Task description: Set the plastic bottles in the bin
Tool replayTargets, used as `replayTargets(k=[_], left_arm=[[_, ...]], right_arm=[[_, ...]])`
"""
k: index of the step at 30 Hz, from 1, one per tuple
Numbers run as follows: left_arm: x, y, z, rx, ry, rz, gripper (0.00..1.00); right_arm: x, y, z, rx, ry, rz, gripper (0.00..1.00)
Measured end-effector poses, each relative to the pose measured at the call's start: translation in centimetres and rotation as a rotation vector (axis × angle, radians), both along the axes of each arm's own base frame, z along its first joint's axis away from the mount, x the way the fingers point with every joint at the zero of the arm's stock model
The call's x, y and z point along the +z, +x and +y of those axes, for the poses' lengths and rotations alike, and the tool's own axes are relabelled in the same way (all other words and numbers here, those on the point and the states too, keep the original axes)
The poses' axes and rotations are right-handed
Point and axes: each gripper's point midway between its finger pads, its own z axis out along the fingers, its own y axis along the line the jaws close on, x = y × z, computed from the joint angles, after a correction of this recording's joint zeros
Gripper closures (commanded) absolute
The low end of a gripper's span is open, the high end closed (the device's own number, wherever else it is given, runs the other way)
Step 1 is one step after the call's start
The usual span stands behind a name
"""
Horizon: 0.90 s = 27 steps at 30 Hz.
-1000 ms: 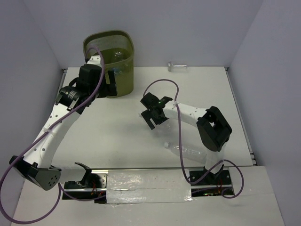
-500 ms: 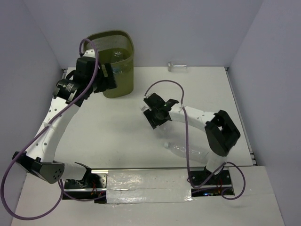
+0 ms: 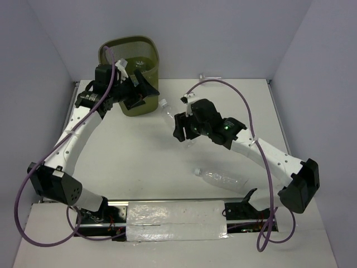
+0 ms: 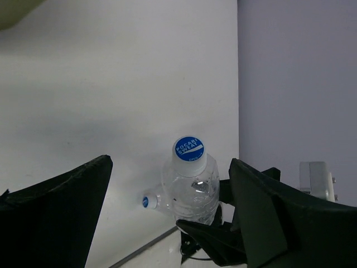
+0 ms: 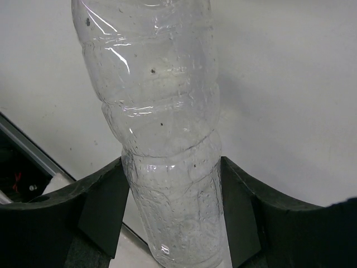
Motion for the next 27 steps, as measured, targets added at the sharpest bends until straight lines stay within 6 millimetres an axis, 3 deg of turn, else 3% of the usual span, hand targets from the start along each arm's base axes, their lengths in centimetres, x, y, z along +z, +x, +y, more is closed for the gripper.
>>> replayTargets(k=[7, 12, 15, 23, 26, 27], left_arm=[[-3.8, -0.2, -2.9, -0.082, -0.119, 0.122, 0.01], [-4.0, -0.3, -5.0, -0.135, -0.150, 0.125, 0.02], [-4.1, -0.4, -6.0, -0.155, -0.168, 0.131, 0.09], [-5.1, -0.5, -7.2, -0.177, -0.159, 0.142, 0.44], [-5.3, -0.4, -7.3, -0.170, -0.152, 0.143, 0.66], [-5.2, -0.4, -7.4, -0.169, -0.153, 0.143, 0.77]], right_arm=[[-1.2, -0.6, -0.1, -0.006, 0.000, 0.044, 0.38], [-0.8, -0.7, -0.2, -0.008, 0.009, 0.039, 0.37], [-0.6, -0.8, -0.2, -0.008, 0.012, 0.036, 0.37], [-0.6, -0.8, -0.2, -0.008, 0.016, 0.040, 0.37], [-0.8, -0.9, -0.3, -0.008, 0.011, 0.045, 0.36], [-0.9, -0.9, -0.3, -0.009, 0.010, 0.048, 0.31]])
